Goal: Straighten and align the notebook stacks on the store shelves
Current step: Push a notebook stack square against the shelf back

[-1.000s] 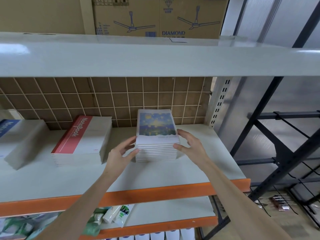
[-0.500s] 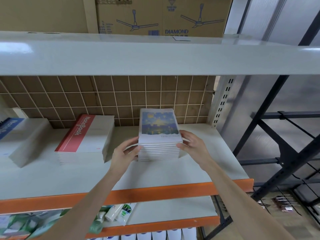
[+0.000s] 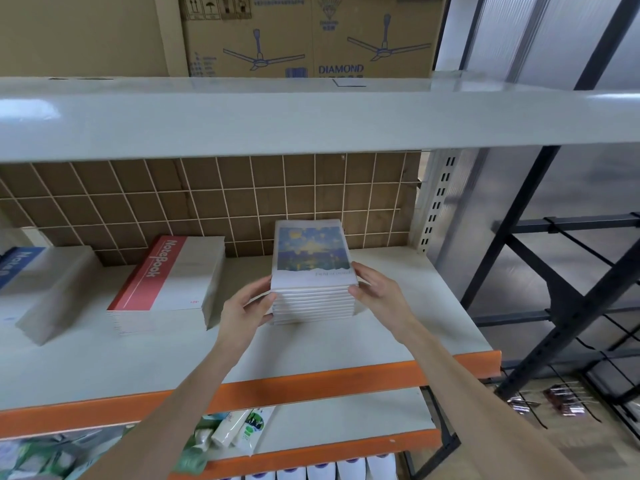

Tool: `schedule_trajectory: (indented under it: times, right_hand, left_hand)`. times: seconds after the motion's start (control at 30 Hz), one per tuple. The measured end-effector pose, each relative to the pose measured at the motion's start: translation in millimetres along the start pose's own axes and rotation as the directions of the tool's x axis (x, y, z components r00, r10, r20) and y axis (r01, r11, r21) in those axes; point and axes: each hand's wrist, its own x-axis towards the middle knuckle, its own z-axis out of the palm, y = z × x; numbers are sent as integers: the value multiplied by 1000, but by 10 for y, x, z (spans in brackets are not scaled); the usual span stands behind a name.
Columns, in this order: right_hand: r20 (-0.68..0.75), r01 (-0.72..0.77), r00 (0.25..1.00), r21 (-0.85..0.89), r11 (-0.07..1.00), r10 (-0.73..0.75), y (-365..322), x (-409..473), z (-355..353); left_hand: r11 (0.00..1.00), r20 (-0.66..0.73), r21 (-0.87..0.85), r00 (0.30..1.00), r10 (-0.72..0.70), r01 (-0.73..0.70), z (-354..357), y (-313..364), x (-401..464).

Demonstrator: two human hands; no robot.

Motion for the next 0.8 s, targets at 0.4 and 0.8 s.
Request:
schedule_trajectory:
  times: [0.4, 0.8]
  right_hand:
    - [13, 9, 1000, -56, 998, -8, -17, 14, -6]
    - [54, -38, 998, -42, 998, 40, 29, -74, -15]
  left_hand:
    - [1000, -19, 7, 1000, 3, -3, 1, -2, 1]
    - [1000, -51, 31, 999, 7, -5, 83, -23, -75]
